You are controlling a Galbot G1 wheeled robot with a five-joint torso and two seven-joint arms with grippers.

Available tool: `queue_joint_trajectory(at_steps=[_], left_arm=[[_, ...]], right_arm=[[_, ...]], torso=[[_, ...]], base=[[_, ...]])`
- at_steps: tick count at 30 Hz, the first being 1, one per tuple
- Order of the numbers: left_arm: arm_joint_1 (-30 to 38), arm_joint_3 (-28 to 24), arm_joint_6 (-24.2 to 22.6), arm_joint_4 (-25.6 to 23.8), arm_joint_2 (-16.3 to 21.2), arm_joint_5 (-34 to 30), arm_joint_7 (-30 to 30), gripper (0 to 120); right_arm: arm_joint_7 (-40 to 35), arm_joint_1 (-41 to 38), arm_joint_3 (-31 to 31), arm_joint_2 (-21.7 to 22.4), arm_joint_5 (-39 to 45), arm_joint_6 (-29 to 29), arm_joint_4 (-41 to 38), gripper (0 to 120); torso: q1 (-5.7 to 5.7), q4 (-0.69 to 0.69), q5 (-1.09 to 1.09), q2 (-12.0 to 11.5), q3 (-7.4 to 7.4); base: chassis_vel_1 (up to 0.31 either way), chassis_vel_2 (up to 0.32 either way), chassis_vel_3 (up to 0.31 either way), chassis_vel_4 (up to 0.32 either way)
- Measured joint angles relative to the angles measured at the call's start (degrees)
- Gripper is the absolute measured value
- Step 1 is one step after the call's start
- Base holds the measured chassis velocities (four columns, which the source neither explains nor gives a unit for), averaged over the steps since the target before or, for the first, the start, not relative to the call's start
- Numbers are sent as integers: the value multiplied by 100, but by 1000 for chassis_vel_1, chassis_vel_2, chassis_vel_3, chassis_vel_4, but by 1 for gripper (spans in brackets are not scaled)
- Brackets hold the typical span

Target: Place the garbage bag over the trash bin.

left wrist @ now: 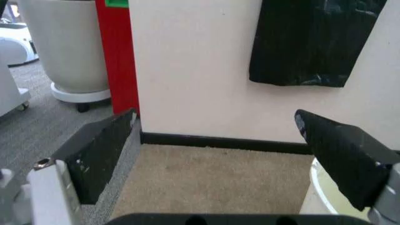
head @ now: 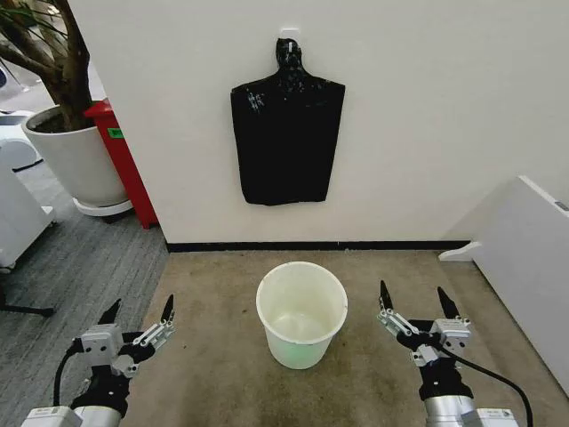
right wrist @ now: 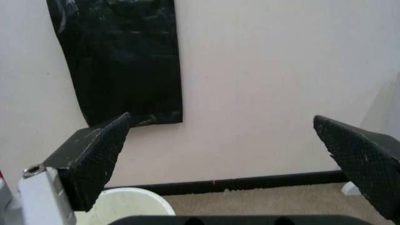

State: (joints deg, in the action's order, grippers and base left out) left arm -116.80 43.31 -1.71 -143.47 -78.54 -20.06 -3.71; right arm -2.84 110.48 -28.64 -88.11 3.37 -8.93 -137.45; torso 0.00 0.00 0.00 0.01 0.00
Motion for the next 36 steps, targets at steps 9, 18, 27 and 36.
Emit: queue_joint_trajectory(at_steps=[9, 18, 27, 36], left_arm=[[65, -7, 189, 11, 77, -461, 187, 100], [71, 0, 214, 17, 81, -436, 211, 100], [75, 106, 383, 22, 99, 337, 387, 100], [76, 112, 390, 23, 99, 373, 396, 100]], right_arm=[[10, -12, 12, -5, -44, -22, 65, 100], [15, -17, 18, -12, -51, -26, 84, 100], [19, -24, 19, -20, -61, -36, 107, 100], [22, -28, 32, -21, -79, -44, 123, 100]], torso=[[0, 0, 0, -1, 0], [1, 0, 0, -1, 0], [1, 0, 0, -1, 0], [0, 0, 0, -1, 0]], base=[[0, 0, 0, 0], [0, 0, 0, 0], [0, 0, 0, 0], [0, 0, 0, 0]])
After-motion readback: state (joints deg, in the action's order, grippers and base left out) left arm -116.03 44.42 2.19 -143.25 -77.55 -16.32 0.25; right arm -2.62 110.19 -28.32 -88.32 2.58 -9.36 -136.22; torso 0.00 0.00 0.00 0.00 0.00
